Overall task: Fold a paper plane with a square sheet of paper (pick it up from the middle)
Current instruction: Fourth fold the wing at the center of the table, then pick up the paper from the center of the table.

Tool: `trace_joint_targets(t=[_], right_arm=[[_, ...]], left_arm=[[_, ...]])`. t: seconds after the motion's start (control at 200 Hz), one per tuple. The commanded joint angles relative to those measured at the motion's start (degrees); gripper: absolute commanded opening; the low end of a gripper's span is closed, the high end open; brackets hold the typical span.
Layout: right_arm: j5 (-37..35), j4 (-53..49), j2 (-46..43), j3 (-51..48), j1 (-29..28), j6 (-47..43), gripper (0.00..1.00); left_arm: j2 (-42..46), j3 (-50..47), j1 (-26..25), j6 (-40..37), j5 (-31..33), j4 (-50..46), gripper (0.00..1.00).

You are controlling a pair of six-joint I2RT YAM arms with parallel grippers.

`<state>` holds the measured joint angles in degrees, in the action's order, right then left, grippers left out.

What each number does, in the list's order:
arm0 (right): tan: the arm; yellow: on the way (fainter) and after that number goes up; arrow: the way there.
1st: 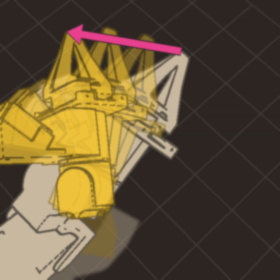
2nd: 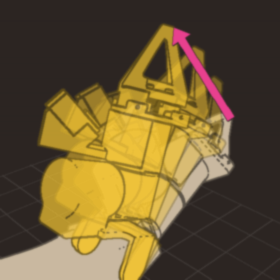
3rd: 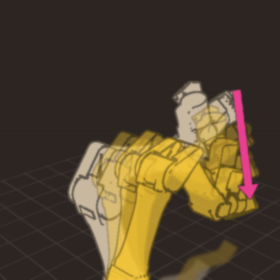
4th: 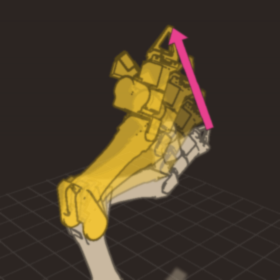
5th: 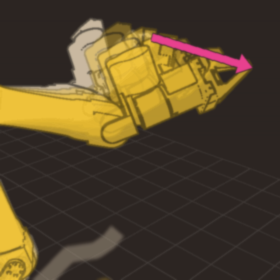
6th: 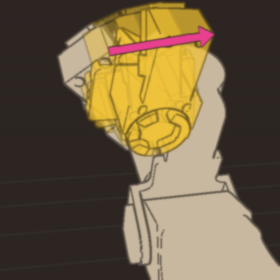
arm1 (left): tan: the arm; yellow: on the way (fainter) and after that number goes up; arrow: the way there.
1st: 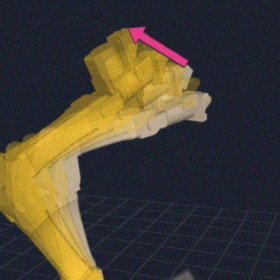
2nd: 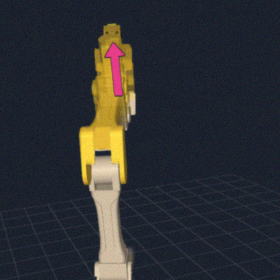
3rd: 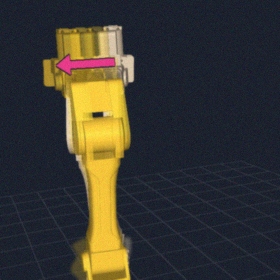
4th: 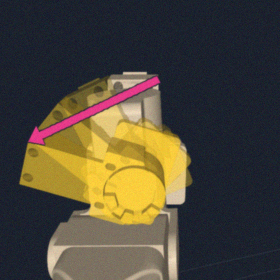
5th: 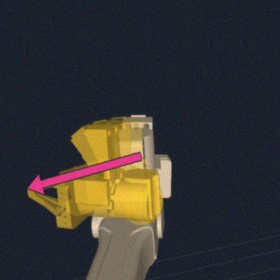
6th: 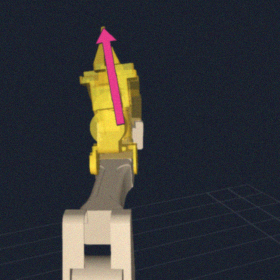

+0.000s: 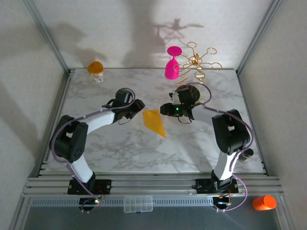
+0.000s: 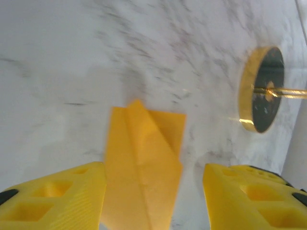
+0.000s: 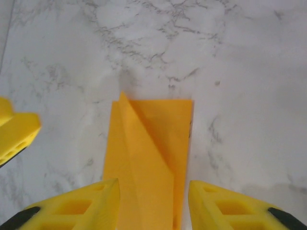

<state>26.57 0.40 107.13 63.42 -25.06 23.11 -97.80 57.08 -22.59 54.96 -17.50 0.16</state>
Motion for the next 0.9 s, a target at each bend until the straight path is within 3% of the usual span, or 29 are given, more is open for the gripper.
trace_joint_targets(t=[0.0,0.235,0.471,0.896], right_arm=[[3.0,-3.4,4.6,4.0,-0.1,-3.0,0.4],[6.7,-4.7,10.3,8.6,-0.3,-3.7,0.28],[7.6,-6.7,11.8,8.6,-0.7,-5.3,0.27],[10.5,-5.9,11.8,7.0,-1.6,-6.5,0.16]], left_arm=[[2.2,-3.4,0.7,3.4,1.4,2.2,0.58],[2.0,-4.9,0.7,4.2,0.1,2.1,0.61],[0.9,-4.5,0.7,4.3,-0.5,2.3,0.62],[0.6,-4.6,0.6,3.8,-1.0,2.2,0.63]])
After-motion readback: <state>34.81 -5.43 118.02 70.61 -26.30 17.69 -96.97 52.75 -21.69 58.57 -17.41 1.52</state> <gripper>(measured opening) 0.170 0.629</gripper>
